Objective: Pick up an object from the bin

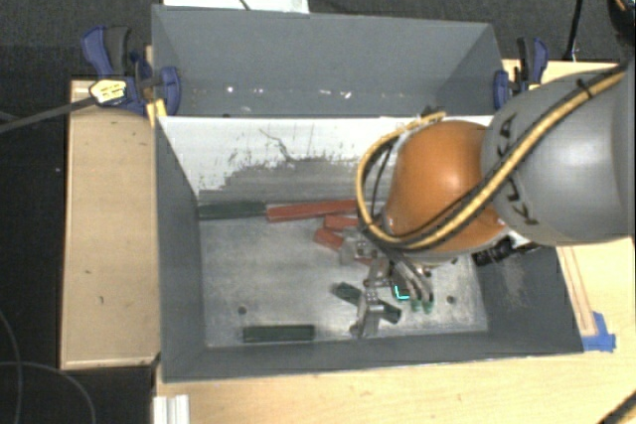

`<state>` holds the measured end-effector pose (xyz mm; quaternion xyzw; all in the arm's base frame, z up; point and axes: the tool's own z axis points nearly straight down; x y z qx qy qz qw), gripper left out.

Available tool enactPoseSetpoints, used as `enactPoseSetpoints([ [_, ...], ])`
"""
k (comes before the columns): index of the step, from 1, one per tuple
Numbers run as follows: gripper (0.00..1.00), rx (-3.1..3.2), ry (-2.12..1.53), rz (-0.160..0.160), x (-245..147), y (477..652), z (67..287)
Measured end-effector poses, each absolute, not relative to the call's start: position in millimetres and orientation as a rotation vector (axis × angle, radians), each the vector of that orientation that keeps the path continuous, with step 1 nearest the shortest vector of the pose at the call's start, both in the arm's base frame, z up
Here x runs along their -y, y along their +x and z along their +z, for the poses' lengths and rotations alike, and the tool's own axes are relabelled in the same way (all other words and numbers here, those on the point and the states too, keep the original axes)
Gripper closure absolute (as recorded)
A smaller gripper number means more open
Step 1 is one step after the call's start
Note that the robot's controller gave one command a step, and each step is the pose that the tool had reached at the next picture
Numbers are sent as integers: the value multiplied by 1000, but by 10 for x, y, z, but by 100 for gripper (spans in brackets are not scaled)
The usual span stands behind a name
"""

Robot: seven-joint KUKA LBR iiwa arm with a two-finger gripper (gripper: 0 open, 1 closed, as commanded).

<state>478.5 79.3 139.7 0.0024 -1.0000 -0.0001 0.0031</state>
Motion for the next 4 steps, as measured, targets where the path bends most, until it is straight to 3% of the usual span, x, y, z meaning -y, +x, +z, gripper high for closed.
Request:
enactPoseSetpoints([
  [1,0,3135,-186,0,-445,4917,675],
  [4,0,3139,-203,-3,-457,4941,693],
])
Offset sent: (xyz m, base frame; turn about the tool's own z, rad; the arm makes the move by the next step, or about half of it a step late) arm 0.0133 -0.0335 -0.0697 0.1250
